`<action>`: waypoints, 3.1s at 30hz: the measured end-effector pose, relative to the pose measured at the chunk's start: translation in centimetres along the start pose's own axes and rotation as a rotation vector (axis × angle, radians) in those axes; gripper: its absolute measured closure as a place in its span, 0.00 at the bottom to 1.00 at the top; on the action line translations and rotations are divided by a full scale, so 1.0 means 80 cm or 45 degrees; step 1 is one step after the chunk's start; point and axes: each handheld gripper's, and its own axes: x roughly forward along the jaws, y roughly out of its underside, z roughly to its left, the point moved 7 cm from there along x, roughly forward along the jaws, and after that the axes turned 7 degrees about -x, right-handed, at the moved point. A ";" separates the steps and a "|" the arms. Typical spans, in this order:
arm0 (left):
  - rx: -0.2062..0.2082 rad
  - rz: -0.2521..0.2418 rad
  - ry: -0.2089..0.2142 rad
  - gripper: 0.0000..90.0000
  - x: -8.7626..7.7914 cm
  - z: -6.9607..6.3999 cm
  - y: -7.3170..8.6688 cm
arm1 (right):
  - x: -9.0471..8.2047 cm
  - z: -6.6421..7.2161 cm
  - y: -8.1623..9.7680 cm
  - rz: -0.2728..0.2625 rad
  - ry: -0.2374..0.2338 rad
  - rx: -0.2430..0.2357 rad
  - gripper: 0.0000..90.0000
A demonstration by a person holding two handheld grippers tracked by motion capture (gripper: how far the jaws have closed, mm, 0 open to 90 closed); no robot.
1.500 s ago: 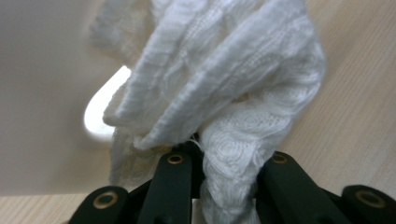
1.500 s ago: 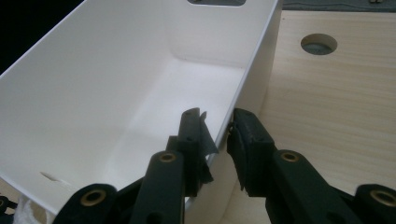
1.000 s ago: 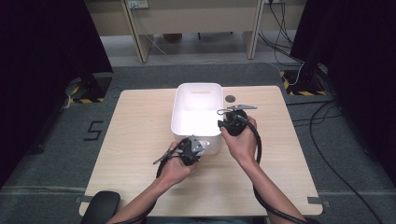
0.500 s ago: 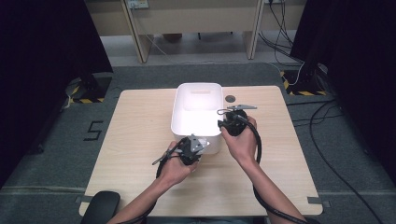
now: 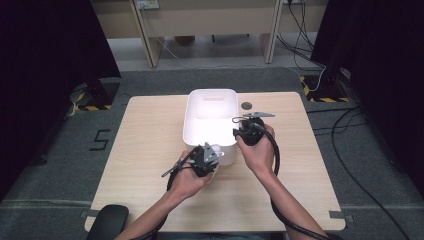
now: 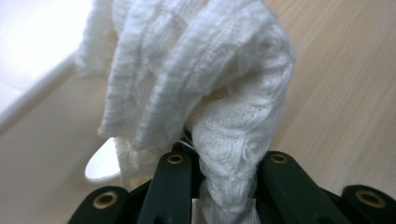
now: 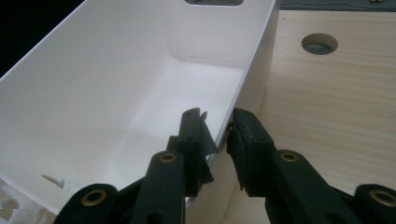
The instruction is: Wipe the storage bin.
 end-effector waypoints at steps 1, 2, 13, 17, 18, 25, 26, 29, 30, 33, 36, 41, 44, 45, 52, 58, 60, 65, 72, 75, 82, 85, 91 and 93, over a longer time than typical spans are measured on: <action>0.000 -0.003 0.003 0.88 -0.001 0.000 -0.001 | 0.000 0.000 0.000 0.000 0.000 0.000 0.83; -0.002 -0.008 0.005 0.88 -0.002 0.000 -0.002 | 0.000 0.000 0.000 0.000 0.000 0.003 0.83; -0.021 -0.043 0.004 0.88 -0.014 -0.001 -0.016 | 0.000 0.000 0.000 0.003 0.002 -0.001 0.83; -0.020 -0.038 -0.002 0.88 -0.012 -0.001 -0.016 | -0.001 0.000 0.000 0.005 0.001 0.002 0.83; -0.021 -0.041 -0.001 0.88 -0.012 -0.001 -0.016 | -0.001 0.000 0.000 0.007 0.000 0.002 0.83; -0.016 -0.032 0.000 0.88 -0.012 0.000 -0.016 | -0.005 0.001 0.000 0.024 -0.009 0.015 0.84; -0.013 -0.030 -0.001 0.88 -0.012 0.000 -0.015 | -0.006 0.001 0.000 0.024 -0.011 0.016 0.84; -0.024 -0.031 0.004 0.88 -0.011 0.002 -0.015 | -0.007 0.002 0.001 0.033 -0.010 0.020 0.84; -0.028 -0.037 0.003 0.88 -0.011 0.002 -0.015 | -0.008 0.002 0.001 0.033 -0.010 0.021 0.84; -0.029 -0.028 0.004 0.88 -0.010 0.004 -0.015 | -0.007 0.002 0.001 0.032 -0.010 0.025 0.84; -0.034 -0.024 0.001 0.88 -0.008 0.005 -0.017 | -0.007 0.003 0.001 0.033 -0.005 0.028 0.84; -0.026 -0.019 0.003 0.88 -0.004 0.001 -0.019 | -0.006 0.003 0.001 0.027 -0.003 0.024 0.84; -0.020 -0.018 0.008 0.88 0.000 -0.002 -0.021 | -0.006 0.003 0.001 0.027 0.000 0.021 0.84; -0.016 -0.014 0.010 0.88 0.001 -0.003 -0.022 | -0.006 0.003 0.001 0.026 0.000 0.021 0.84; -0.006 0.000 0.010 0.88 0.004 -0.004 -0.021 | -0.006 0.002 0.001 0.026 -0.003 0.021 0.84; -0.001 0.016 0.006 0.88 0.009 -0.005 -0.017 | -0.006 0.002 0.001 0.025 -0.003 0.021 0.84; -0.004 0.019 0.004 0.88 0.012 -0.005 -0.015 | -0.006 0.002 0.001 0.024 -0.006 0.022 0.84; -0.003 0.023 0.001 0.88 0.018 -0.006 -0.011 | -0.005 0.002 0.000 0.021 -0.005 0.018 0.84; 0.000 0.036 0.000 0.88 0.024 -0.008 -0.006 | -0.005 0.002 0.000 0.020 -0.005 0.017 0.84; 0.002 0.046 0.001 0.88 0.028 -0.008 -0.004 | -0.005 0.002 0.000 0.019 -0.006 0.017 0.84; 0.004 0.041 0.001 0.88 0.031 -0.009 -0.003 | -0.005 0.002 0.001 0.018 -0.005 0.020 0.84; 0.003 0.053 0.004 0.88 0.034 -0.009 -0.001 | -0.005 0.002 0.001 0.017 -0.003 0.017 0.84; -0.001 0.064 0.008 0.88 0.042 -0.010 0.004 | -0.005 0.002 0.000 0.016 -0.003 0.016 0.84; 0.005 0.081 0.013 0.88 0.045 -0.011 0.007 | -0.005 0.002 0.000 0.015 -0.003 0.014 0.84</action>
